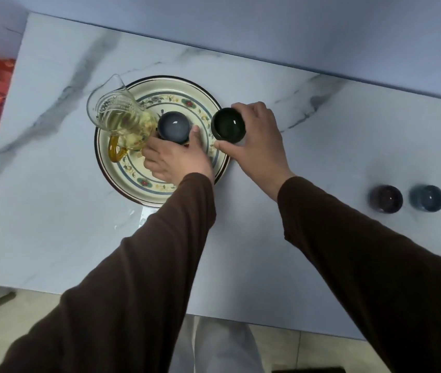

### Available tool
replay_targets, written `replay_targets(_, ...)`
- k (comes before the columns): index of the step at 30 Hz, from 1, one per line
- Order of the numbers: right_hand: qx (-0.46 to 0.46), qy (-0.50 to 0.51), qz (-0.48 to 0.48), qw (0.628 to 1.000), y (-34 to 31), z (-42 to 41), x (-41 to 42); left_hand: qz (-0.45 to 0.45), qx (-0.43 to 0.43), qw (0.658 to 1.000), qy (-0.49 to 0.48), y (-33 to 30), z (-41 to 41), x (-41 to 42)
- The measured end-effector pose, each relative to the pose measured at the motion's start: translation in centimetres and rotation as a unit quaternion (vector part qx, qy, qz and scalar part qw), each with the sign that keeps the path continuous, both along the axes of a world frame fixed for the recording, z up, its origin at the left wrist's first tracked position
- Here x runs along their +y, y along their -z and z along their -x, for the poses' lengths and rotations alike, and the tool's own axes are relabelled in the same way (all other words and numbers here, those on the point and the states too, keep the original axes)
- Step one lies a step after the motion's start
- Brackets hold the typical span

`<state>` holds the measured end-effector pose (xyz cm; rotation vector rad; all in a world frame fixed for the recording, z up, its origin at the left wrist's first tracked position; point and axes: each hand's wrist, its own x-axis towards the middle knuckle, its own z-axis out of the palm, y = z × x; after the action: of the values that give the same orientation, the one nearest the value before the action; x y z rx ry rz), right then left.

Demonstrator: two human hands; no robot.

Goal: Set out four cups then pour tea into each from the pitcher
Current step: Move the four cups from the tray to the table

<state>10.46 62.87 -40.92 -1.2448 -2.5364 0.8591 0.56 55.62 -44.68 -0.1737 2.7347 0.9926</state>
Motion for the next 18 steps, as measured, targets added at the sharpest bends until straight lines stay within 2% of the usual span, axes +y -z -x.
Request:
replay_targets(8, 0.035, 0.036, 0.029, 0.998, 0.1, -0.8, -0.8, -0.001, 0.027, 0.998, 0.063, 0.3, -0.3, -1.7)
replay_targets(13, 0.046, 0.061, 0.037, 0.996, -0.5, -3.0, -2.3, -0.027, 0.08, 0.981, 0.173, -0.7, -1.0, -4.8)
replay_targets(18, 0.058, 0.099, 0.03, 0.993, -1.5, -6.5, -5.2, -0.039, 0.117, 0.946, 0.3, -2.2, -2.4, -8.6)
